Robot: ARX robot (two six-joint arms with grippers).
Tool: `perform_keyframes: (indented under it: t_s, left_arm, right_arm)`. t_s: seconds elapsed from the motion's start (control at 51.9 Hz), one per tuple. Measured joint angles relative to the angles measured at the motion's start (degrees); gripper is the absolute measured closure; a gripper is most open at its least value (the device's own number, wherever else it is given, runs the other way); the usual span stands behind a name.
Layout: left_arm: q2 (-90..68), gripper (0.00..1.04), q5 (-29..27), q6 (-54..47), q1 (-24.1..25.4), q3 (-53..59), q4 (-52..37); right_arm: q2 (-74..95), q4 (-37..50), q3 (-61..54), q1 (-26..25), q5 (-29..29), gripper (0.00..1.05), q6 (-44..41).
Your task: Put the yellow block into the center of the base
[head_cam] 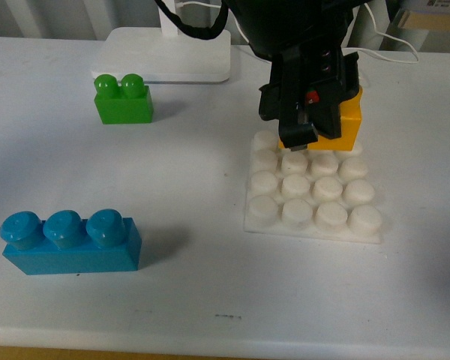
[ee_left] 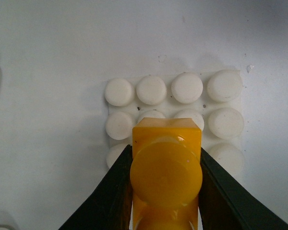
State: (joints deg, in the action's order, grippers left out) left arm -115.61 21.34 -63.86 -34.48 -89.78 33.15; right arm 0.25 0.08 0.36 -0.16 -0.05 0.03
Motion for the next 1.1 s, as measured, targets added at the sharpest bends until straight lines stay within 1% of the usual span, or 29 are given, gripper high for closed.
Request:
perform_keyframes:
  t_s: [0.251, 0.52, 0.848, 1.099]
  left_arm:
    - [-1.7, 0.73, -0.1, -0.8, 0.8, 0.2, 1.9]
    - [-2.7, 0.73, -0.1, -1.6, 1.9, 0.2, 1.3]
    - [-4.6, 0.73, 0.1, -2.1, 1.8, 0.1, 0.9]
    - [-6.1, 0.73, -0.1, -2.1, 1.8, -2.2, 1.0]
  right_arm:
    - [0.0, 0.0, 0.0, 0.0, 0.0, 0.09, 0.0]
    - [0.0, 0.0, 0.0, 0.0, 0.0, 0.09, 0.0]
    - [0.0, 0.0, 0.0, 0.0, 0.0, 0.09, 0.0]
    - [0.0, 0.0, 0.0, 0.0, 0.0, 0.09, 0.0]
